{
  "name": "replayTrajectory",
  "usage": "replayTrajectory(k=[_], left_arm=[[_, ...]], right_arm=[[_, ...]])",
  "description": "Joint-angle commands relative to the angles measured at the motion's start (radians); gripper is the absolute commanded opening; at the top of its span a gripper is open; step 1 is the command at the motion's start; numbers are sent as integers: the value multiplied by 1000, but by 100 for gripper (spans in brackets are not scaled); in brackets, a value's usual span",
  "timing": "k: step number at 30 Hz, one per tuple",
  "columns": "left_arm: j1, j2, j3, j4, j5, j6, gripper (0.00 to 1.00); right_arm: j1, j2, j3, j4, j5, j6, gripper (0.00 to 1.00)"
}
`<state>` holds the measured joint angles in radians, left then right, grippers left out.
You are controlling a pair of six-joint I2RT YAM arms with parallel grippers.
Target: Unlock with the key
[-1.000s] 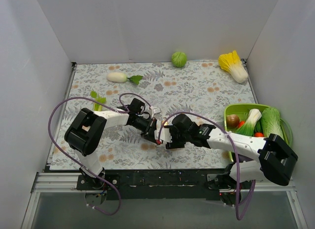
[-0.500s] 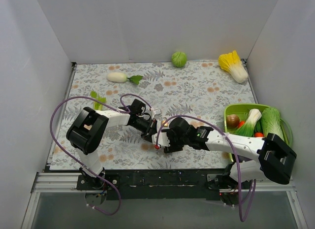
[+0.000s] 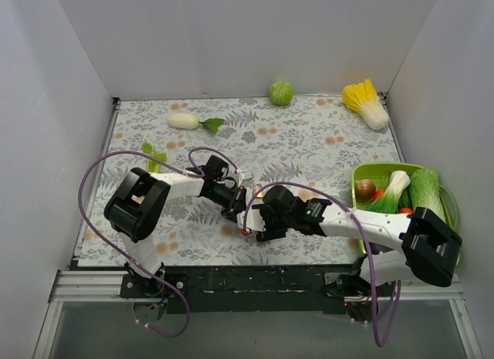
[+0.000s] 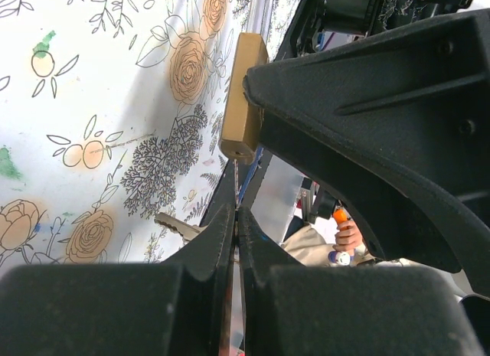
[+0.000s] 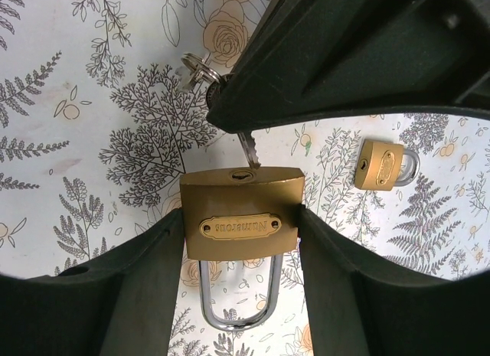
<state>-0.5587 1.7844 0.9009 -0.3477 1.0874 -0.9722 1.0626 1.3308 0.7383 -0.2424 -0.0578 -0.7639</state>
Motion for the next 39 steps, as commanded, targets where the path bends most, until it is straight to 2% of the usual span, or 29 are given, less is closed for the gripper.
replayTrajectory(k=[1, 39], left_arm=[[-4, -10, 29, 3, 35, 10, 0], [-18, 12, 27, 1, 23, 7, 0]], right_arm=[[10, -5, 61, 40, 9, -14, 1], [34, 2, 78, 57, 26, -17, 1]])
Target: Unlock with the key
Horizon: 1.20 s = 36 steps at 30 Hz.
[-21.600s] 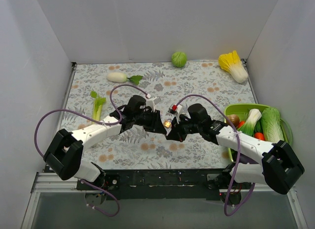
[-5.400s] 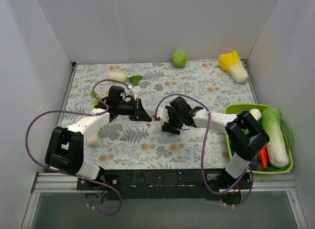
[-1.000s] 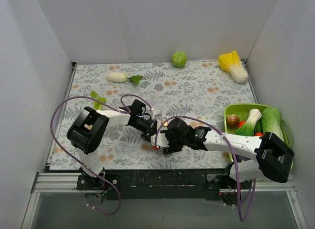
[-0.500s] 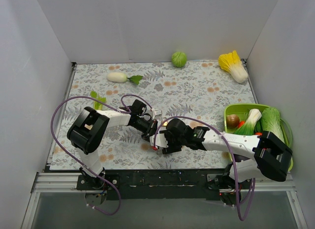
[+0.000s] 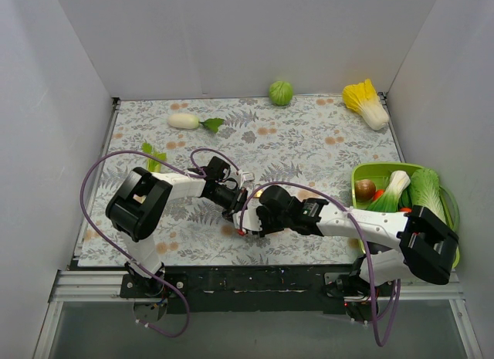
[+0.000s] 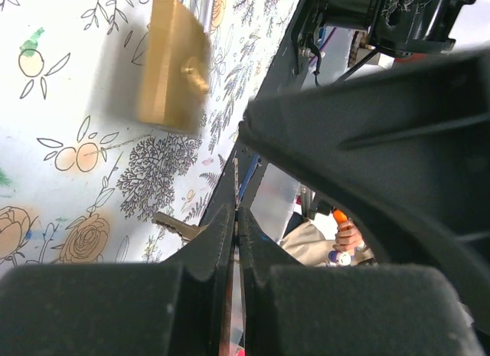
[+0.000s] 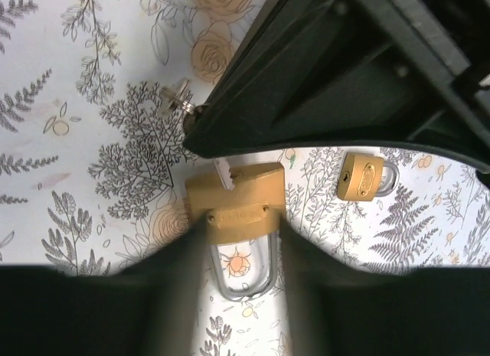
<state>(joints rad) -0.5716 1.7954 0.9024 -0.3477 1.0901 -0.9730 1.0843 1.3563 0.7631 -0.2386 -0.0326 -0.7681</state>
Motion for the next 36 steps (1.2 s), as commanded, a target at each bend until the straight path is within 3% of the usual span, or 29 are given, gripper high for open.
replayTrajectory(k=[1, 14, 19, 21, 22, 24, 29, 32, 36], left_arm=[[-5, 1, 26, 1, 19, 7, 0], [-4, 4, 26, -5, -32, 0, 0], [-2, -34, 26, 3, -94, 0, 0], [-2, -69, 23, 6, -165, 0, 0], [-2, -80, 24, 7, -183, 3, 0], [-2, -102, 23, 32, -216, -1, 0], [-4, -207, -20, 131, -277, -93, 0], [-2, -350, -98, 286, -350, -188, 0], [-2, -531, -230, 598, -449, -444, 0]], right_arm=[[14, -23, 54, 56, 0, -13, 1], [19, -25, -2, 110, 83, 15, 1], [-73, -65, -33, 217, 80, 281, 2], [-132, -91, -63, 267, 80, 381, 9], [-148, -120, -79, 286, 77, 474, 21], [-191, -147, -125, 337, 63, 577, 35], [-283, -255, -224, 426, -30, 887, 44], [-307, -341, -303, 591, -124, 1048, 55], [-311, -424, -399, 790, -147, 1205, 58]])
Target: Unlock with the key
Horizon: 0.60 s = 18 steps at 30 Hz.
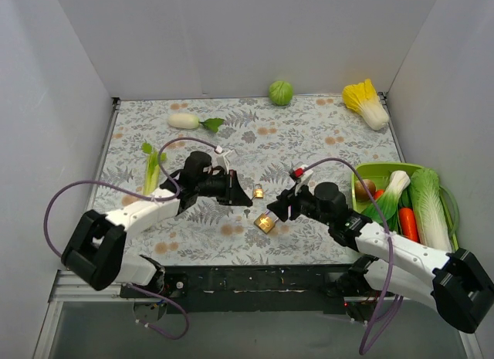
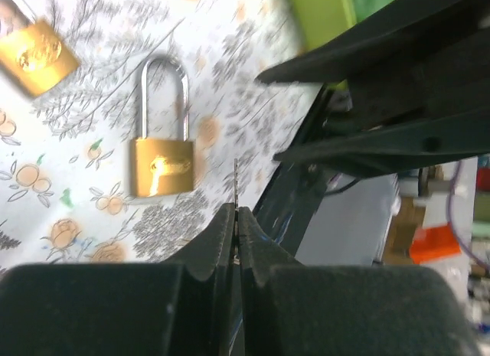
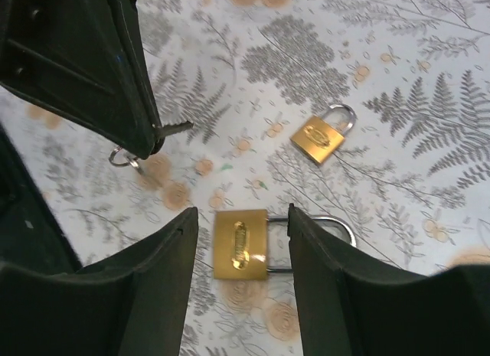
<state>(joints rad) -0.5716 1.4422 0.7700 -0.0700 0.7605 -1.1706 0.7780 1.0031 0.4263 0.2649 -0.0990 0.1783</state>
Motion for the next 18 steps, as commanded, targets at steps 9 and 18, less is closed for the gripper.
replayTrajectory(k=[9, 18], left_arm=[[-33, -327, -219, 573, -276, -497, 0], [-83, -353, -264, 662, -383, -575, 0]], right_arm=[[-8, -61, -77, 611, -223, 429, 59], [-6, 78, -26, 735, -335, 435, 73]])
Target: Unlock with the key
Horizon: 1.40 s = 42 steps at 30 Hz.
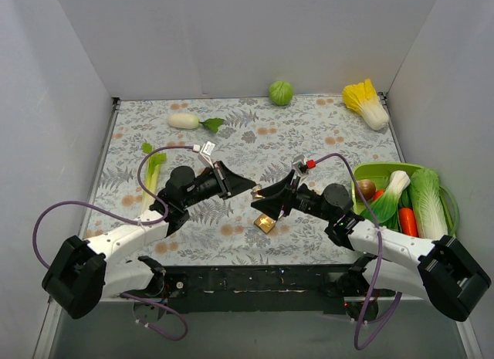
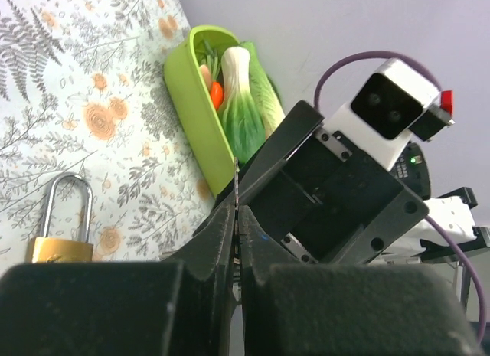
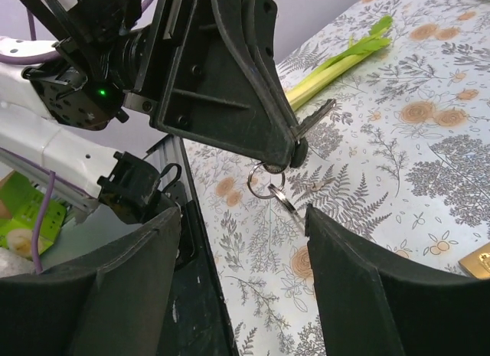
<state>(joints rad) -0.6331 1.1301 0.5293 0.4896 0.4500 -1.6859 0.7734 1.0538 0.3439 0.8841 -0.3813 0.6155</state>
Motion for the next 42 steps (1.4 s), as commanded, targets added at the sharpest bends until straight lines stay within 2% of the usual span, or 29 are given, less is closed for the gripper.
replayTrajectory(k=[1, 15, 18, 19, 22, 25, 27, 28, 30, 32, 33, 34, 36, 39, 41, 42], left_arm=[[-27, -38, -26, 107, -82, -66, 0], [-92, 13, -14, 106, -109, -71, 0], [-97, 13, -18, 112, -122, -72, 0], [-97, 13, -23, 115, -123, -72, 0], [-100, 14, -28, 122, -126, -74, 0], [-102, 14, -44, 148, -125, -81, 0], [-102, 11, -51, 161, -123, -81, 2], [-102, 11, -52, 162, -116, -75, 5], [-102, 10, -45, 150, -108, -54, 27], [-102, -4, -28, 118, -106, -32, 54], [-103, -9, -17, 100, -108, -12, 77], [-102, -15, -5, 80, -109, 26, 84], [-97, -12, 49, 0, -97, 72, 96], [-77, 14, 112, -121, -51, 141, 98], [-36, 25, 117, -146, -10, 149, 98], [-19, 23, 98, -134, 59, 140, 98]], right_arm=[[-2, 31, 56, 112, -42, -13, 74], [-2, 32, 66, 130, -5, -77, 72], [-2, 44, 75, 124, -5, -80, 53], [-2, 49, 79, 122, -16, -79, 39], [-3, 64, 86, 122, -22, -63, 15], [-3, 75, 86, 124, -19, -43, 1], [-5, 75, 83, 125, -16, -33, 1], [-3, 75, 84, 119, -8, -31, 1], [-6, 71, 102, 76, 1, -31, 1], [-14, 64, 115, 9, -5, -42, 1], [-16, 55, 127, -19, -7, -52, 1], [-23, 48, 133, -77, -13, -59, 1], [-32, 29, 151, -144, -22, -88, 1], [-52, 5, 184, -275, -77, -124, 1], [-72, -1, 220, -388, -152, -178, 1], [-80, -5, 236, -424, -221, -197, 1]])
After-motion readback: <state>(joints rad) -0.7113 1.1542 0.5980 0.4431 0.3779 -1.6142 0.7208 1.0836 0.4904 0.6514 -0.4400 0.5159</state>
